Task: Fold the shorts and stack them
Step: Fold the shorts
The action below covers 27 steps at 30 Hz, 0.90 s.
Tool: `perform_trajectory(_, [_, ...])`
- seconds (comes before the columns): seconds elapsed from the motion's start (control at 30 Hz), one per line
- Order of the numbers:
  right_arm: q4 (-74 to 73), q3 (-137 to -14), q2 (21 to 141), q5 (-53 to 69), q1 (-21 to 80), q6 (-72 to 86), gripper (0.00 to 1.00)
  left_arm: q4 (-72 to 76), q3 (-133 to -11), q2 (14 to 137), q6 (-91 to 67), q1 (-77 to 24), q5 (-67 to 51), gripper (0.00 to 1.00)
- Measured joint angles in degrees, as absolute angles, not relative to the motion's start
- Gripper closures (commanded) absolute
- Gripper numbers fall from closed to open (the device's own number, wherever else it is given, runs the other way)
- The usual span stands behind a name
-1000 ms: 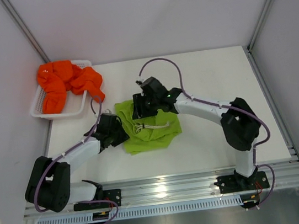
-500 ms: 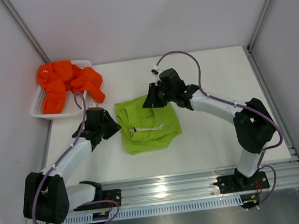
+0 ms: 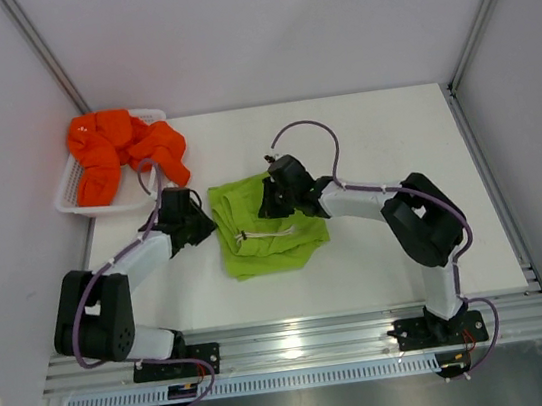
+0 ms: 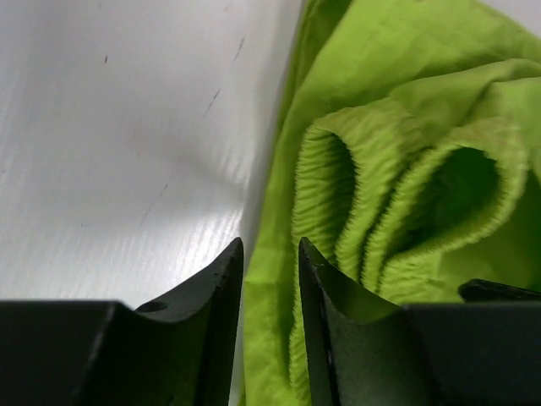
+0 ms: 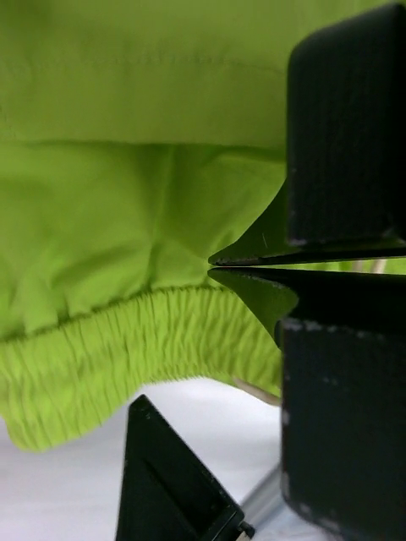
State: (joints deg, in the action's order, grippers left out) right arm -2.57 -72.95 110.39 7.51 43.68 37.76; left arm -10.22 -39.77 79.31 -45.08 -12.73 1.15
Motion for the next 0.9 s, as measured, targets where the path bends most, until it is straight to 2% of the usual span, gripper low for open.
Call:
perform_trajectory(0.17, [-2.24,-72.97,111.11,0.25,45.25,37.89,0.97,-8.36,-39.79,84.75,-45.91,-12.71,1.10,0.69])
perform_trajectory(0.4, [-2.20,-75.96,112.46,-4.84,45.74,34.68,0.95,-6.44,-40.45,86.46,-46.57,-12.67,1.15,0.71])
perform_trajectory(0.67, [-2.33,-83.99,119.37,-5.23,45.76,30.33,0.94,-5.39,-42.59,89.71,-46.52,-12.56,1.08,0.74])
perform_trajectory(0.9, [-2.09,-85.34,122.83,-3.31,46.81,28.40,0.92,-5.10,-43.68,91.61,-46.48,-12.56,1.06,0.76])
